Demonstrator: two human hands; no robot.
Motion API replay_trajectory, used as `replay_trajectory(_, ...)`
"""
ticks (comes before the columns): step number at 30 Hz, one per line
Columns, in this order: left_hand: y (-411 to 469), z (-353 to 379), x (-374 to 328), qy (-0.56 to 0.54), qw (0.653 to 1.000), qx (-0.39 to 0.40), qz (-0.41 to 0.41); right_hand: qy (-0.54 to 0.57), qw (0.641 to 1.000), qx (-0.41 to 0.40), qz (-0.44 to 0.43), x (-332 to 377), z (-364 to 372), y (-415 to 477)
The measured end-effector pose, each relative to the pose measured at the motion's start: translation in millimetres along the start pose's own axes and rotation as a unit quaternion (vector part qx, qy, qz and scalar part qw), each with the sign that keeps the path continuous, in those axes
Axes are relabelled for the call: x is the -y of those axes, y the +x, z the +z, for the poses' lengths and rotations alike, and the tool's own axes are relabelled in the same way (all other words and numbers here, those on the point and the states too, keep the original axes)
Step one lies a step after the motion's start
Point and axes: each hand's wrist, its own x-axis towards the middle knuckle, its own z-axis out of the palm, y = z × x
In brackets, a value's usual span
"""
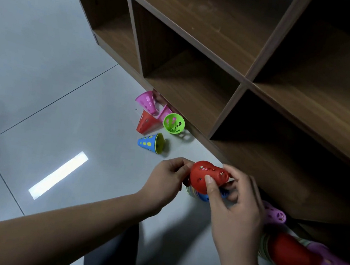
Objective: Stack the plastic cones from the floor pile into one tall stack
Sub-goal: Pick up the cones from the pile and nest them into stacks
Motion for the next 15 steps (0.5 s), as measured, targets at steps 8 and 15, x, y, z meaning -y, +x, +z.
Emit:
replay_trajectory(8, 4.1, -3.3, -26.8, -0.031, 0.996, 0.003, 0.082, 0.039, 0.997, -0.039, -0.053, 14.1, -10.7, 10.7)
replay_trajectory(15, 1.4, 10.8, -4.7, 0.031, 0.999, 0.023, 0.036, 0.001, 0.998, 0.000, -0.057, -2.7, -11.0, 13.3)
